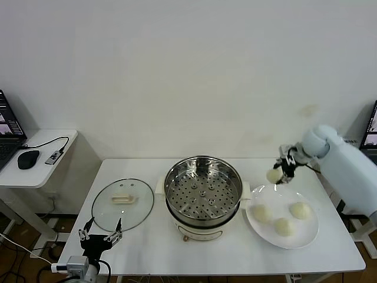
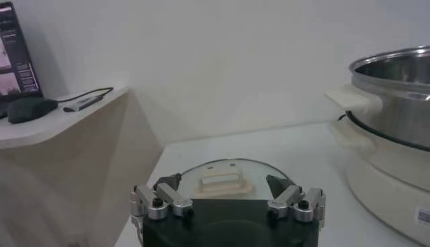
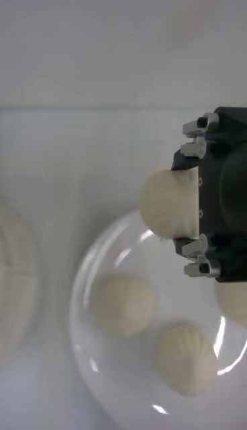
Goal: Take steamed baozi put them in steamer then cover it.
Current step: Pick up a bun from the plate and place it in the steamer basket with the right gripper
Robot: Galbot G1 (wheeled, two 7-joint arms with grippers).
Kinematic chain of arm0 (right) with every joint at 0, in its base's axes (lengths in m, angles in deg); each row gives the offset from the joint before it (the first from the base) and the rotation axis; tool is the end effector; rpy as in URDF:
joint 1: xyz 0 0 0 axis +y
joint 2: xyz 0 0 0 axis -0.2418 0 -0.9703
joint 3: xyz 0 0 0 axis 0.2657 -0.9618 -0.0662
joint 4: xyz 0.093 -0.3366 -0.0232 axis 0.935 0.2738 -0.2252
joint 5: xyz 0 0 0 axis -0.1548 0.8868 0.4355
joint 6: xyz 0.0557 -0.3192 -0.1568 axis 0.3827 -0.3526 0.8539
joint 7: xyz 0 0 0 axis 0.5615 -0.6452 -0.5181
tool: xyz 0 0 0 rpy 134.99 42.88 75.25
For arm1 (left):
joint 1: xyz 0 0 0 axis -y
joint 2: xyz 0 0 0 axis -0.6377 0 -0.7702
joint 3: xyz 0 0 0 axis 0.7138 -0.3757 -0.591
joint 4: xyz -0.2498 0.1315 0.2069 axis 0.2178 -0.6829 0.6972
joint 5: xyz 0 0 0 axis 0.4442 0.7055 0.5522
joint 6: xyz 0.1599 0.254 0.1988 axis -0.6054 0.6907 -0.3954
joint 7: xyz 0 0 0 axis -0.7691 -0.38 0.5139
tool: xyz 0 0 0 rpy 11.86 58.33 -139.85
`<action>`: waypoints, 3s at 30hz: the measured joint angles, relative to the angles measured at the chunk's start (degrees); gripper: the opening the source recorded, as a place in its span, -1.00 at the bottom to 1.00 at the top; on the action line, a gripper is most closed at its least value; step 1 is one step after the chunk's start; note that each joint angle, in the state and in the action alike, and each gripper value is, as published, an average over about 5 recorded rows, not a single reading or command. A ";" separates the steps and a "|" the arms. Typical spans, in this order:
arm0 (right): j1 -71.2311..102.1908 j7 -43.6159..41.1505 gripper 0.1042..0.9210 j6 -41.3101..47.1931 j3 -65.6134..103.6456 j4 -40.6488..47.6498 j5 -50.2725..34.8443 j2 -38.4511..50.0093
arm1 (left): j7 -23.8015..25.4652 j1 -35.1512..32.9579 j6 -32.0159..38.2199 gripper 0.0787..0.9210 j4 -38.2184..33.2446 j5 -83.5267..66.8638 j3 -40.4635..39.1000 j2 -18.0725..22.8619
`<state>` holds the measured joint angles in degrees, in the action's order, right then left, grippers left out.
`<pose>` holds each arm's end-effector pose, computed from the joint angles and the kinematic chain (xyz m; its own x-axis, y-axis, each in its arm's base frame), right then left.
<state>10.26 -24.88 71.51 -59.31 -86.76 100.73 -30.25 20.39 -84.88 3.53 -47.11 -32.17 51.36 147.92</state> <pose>0.5773 -0.1515 -0.0765 -0.3096 -0.1548 0.9382 -0.9455 -0.0549 -0.3211 0.1642 0.0750 -0.2984 -0.9500 -0.0786 0.3022 -0.0295 0.9860 0.1639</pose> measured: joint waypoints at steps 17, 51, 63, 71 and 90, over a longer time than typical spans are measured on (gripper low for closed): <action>-12.74 -5.90 0.24 -12.49 -7.65 8.34 -8.61 -13.69 | -1.36 0.28 -0.83 0.77 -0.98 -3.23 1.65 0.45; -12.52 -4.82 0.25 -50.27 -13.83 -2.55 11.23 -22.67 | -1.28 -0.93 -3.02 0.77 -2.28 -2.97 1.10 0.27; -9.42 -3.70 0.26 -52.07 -13.43 0.78 13.99 -25.89 | -1.07 -0.89 -3.45 0.77 -1.66 -2.65 0.64 0.14; -7.58 -2.49 0.26 -52.62 -12.59 4.61 16.07 -28.12 | -0.91 -0.18 -3.69 0.77 -0.71 -2.58 0.45 0.11; -4.59 -0.48 0.26 -52.37 -11.92 7.18 18.15 -29.52 | -0.90 -0.21 -3.79 0.77 0.06 -2.50 0.43 0.10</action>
<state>5.66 -25.36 19.15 -71.23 -79.59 118.89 -59.77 19.50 -85.09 -0.26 -47.05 -34.67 51.79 148.02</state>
